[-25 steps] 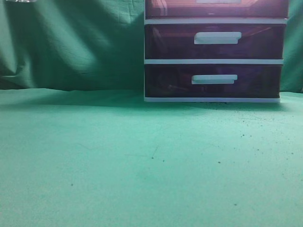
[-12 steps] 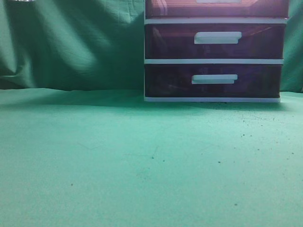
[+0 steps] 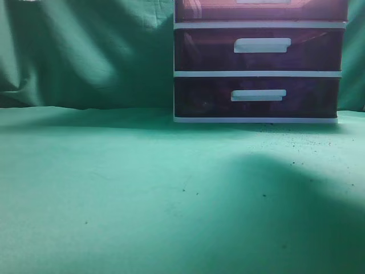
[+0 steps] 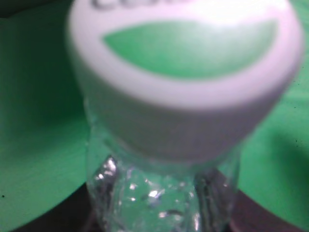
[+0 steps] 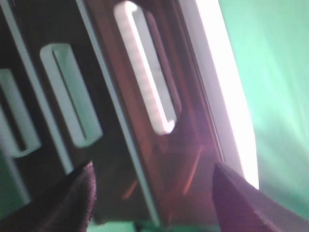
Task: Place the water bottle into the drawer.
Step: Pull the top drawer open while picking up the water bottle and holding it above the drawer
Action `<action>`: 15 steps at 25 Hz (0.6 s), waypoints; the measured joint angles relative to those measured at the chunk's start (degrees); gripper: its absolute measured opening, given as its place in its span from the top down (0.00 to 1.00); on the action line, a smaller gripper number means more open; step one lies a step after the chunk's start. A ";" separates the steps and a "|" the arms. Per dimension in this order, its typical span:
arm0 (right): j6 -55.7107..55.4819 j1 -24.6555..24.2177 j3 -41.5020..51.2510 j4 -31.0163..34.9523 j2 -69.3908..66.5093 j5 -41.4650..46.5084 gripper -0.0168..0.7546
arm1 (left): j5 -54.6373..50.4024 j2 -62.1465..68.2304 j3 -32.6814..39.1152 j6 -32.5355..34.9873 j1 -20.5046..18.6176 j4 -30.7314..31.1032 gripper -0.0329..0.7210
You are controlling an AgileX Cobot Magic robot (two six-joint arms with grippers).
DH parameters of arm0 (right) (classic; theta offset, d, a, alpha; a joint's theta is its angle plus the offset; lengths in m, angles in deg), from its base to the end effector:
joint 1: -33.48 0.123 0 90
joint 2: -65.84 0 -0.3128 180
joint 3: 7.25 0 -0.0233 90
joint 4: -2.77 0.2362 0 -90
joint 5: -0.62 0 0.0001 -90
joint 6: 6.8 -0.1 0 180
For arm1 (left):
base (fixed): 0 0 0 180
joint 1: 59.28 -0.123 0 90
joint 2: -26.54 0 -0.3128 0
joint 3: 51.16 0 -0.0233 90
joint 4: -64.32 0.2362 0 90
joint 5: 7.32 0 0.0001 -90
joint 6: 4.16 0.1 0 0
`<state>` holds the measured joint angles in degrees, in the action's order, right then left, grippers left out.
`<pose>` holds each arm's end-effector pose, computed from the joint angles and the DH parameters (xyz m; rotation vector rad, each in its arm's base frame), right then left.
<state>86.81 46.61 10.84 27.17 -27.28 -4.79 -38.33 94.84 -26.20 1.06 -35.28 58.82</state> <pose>0.3335 0.0738 0.3435 -1.2417 1.4600 -0.7094 0.1844 -0.0875 0.3673 0.4905 2.1245 -0.2880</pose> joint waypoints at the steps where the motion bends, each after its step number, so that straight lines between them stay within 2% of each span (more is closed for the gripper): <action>1: 1.48 1.16 0.00 0.00 -1.60 -3.19 0.35 | 0.00 0.00 0.00 0.00 0.00 0.12 0.59; 4: 4.08 3.89 -0.10 -0.84 -5.39 -9.94 0.37 | 0.04 0.00 0.00 0.00 0.00 0.84 0.59; 8: 5.02 5.47 -0.79 -6.08 -9.48 -16.10 0.37 | 0.04 0.00 0.00 0.00 0.00 1.20 0.59; 15: 5.06 5.62 -4.26 -7.87 -13.07 -18.12 0.37 | -0.08 0.00 0.00 0.00 0.00 1.49 0.59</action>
<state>91.86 52.23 6.58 19.31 -40.34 -22.91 -38.41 94.84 -26.20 1.06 -35.28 60.31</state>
